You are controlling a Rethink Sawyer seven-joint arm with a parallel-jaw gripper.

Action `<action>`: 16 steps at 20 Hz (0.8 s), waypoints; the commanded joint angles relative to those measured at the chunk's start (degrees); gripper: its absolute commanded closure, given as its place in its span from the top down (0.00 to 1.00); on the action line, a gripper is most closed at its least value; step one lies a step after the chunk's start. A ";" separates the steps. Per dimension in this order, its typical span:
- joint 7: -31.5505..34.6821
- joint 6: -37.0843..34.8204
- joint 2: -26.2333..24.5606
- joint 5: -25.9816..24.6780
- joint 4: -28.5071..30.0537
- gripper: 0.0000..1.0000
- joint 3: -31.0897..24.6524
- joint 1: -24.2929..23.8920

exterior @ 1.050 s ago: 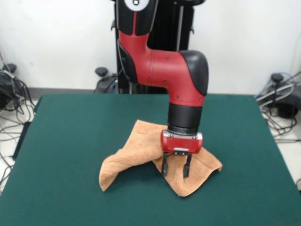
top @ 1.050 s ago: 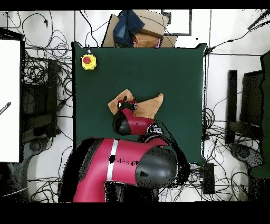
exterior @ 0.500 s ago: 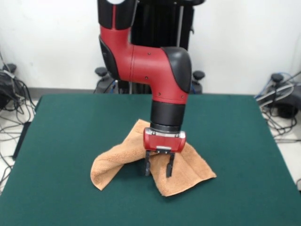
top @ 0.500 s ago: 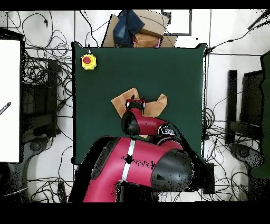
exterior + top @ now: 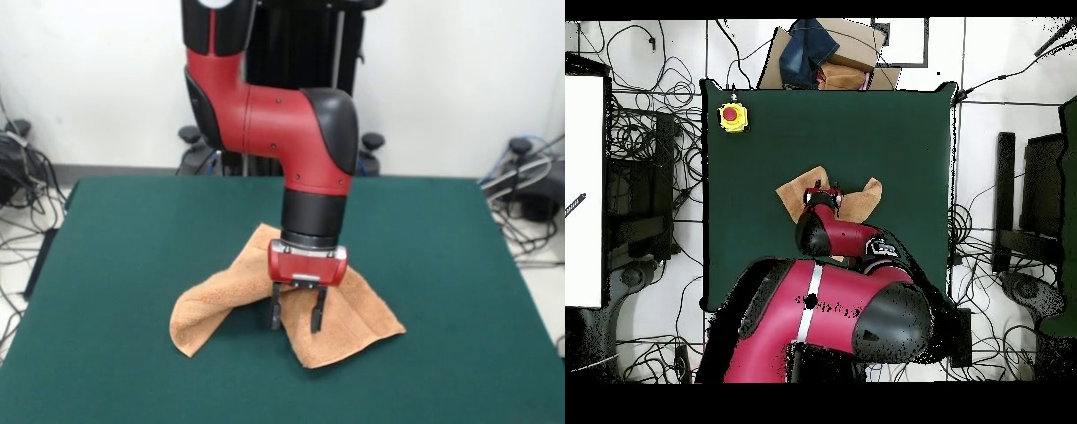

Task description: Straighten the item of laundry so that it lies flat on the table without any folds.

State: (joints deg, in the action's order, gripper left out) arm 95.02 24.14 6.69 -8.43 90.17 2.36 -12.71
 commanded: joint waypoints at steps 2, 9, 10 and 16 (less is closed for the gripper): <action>9.61 -10.16 1.45 3.75 4.50 1.00 -0.74 2.47; 9.03 -11.35 3.26 3.26 5.11 1.00 -0.93 3.21; 8.94 -11.57 2.82 3.11 4.57 1.00 -1.19 2.91; 8.79 -11.00 1.77 1.79 3.38 1.00 -2.01 1.97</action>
State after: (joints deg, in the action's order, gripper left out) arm 95.02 18.39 9.89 -7.51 92.87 2.40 -10.39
